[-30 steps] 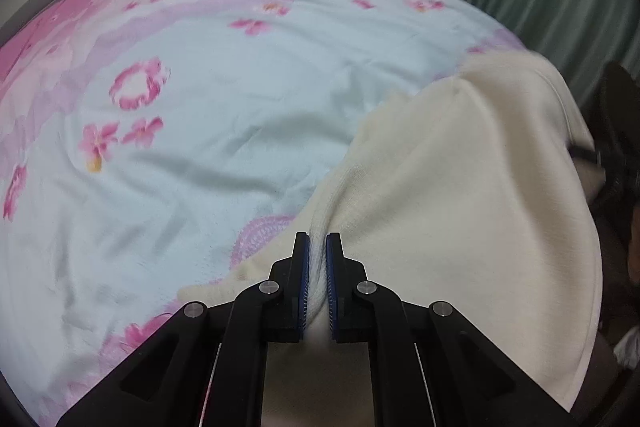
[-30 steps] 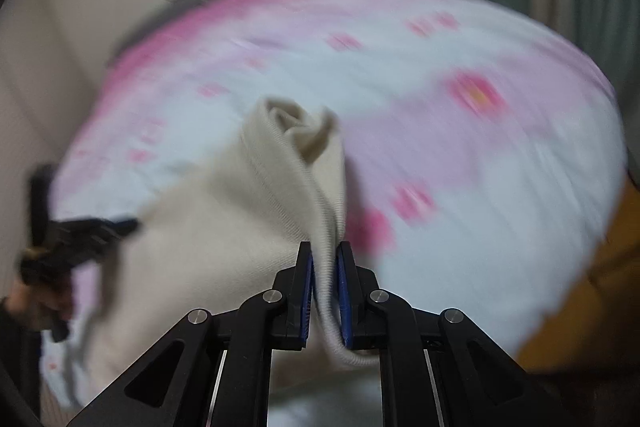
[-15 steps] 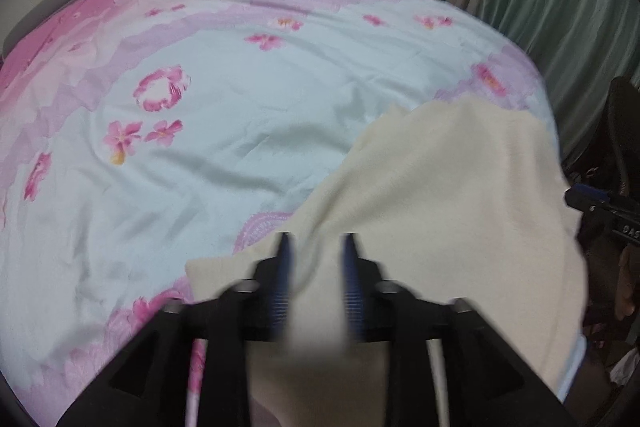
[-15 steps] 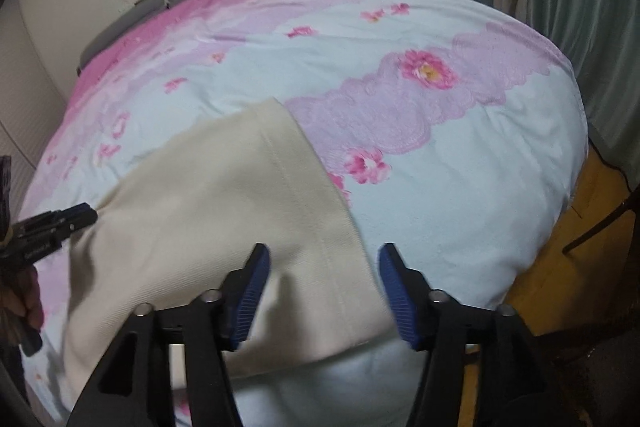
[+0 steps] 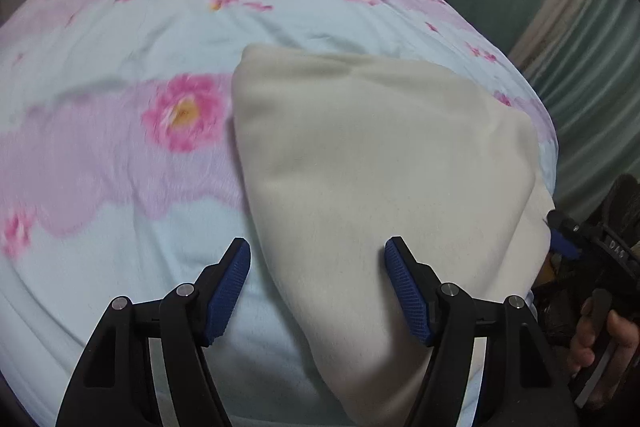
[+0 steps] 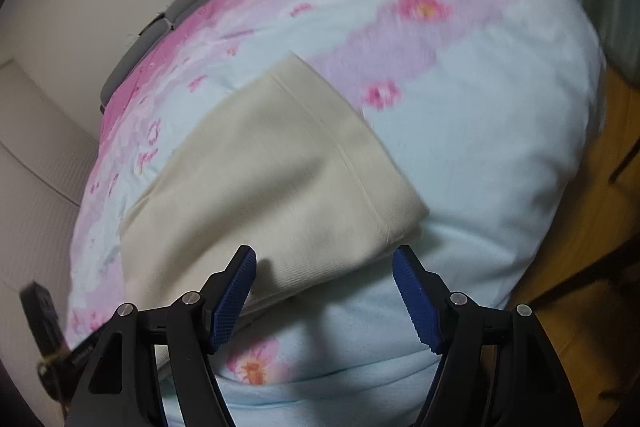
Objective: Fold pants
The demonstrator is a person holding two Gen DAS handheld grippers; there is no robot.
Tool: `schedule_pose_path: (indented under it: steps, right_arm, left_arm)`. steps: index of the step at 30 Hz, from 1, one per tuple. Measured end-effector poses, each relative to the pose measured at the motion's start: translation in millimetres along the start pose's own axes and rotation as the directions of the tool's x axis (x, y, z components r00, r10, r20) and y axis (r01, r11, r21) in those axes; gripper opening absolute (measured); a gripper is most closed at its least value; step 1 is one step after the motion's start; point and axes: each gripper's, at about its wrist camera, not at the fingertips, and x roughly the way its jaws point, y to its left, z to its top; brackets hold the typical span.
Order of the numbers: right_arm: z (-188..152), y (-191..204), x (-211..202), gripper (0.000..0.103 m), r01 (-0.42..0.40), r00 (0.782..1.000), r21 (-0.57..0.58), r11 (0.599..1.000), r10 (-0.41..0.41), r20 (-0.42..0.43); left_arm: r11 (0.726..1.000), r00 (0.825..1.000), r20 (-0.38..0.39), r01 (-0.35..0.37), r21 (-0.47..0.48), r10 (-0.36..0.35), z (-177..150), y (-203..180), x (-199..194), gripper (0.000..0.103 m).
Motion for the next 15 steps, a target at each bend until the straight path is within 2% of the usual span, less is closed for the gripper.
schedule_pose_path:
  steps: [1,2,3,4,6,8,10,11,12,13,15]
  right_arm:
    - [1.3,-2.5,5.9,0.069,0.010,1.000,0.005,1.000,-0.010,-0.007]
    - [3.0,-4.0,8.7,0.060,0.021,1.000,0.002,1.000,-0.021,-0.004]
    - [6.2,-5.7,10.4,0.054,0.055,0.998,-0.014,0.998,-0.055,0.012]
    - [9.0,-6.3,11.1,0.053,0.087,0.996,-0.034,0.996,-0.086,0.027]
    - [14.1,-8.1,9.9,0.050,0.149,0.988,-0.060,0.987,-0.146,0.058]
    - [16.6,-11.7,5.9,0.050,0.117,0.992,-0.038,0.992,-0.115,0.054]
    - [17.9,-12.2,0.0,0.051,0.081,0.995,-0.028,0.996,-0.079,0.056]
    - [18.2,-13.1,-2.8,0.056,0.056,0.997,-0.012,0.998,-0.056,0.062]
    - [17.7,-14.1,-5.1,0.066,0.035,0.997,0.005,0.999,-0.036,0.063]
    - [16.5,-15.1,-5.7,0.070,0.025,0.998,0.019,0.999,-0.026,0.061]
    - [9.2,-15.5,-5.0,0.071,-0.011,0.999,0.063,0.998,0.008,0.049]
  left_arm:
    - [1.000,1.000,0.011,-0.012,-0.002,0.012,0.7,1.3,2.2,0.069]
    - [0.999,0.999,0.023,-0.037,0.006,0.037,1.6,-0.7,4.2,0.068]
    - [0.995,0.994,0.043,-0.099,0.022,0.098,3.5,-1.2,5.9,0.066]
    - [0.985,0.985,0.060,-0.166,0.038,0.163,6.0,-1.0,9.5,0.063]
    - [0.978,0.978,0.056,-0.203,0.039,0.201,8.0,2.5,15.9,0.063]
    - [0.983,0.982,0.058,-0.181,0.042,0.178,8.3,-2.4,14.2,0.055]
    - [0.988,0.987,0.067,-0.147,0.040,0.144,6.0,-8.9,5.2,0.055]
    - [0.992,0.990,0.068,-0.127,0.023,0.125,4.4,-8.9,0.3,0.057]
    - [0.994,0.991,0.069,-0.111,-0.001,0.111,1.2,-10.2,-5.0,0.064]
    - [0.993,0.990,0.075,-0.114,-0.029,0.116,-3.1,-11.3,-10.2,0.072]
    - [0.991,0.989,0.090,-0.107,-0.082,0.114,-9.8,-10.7,-16.0,0.077]
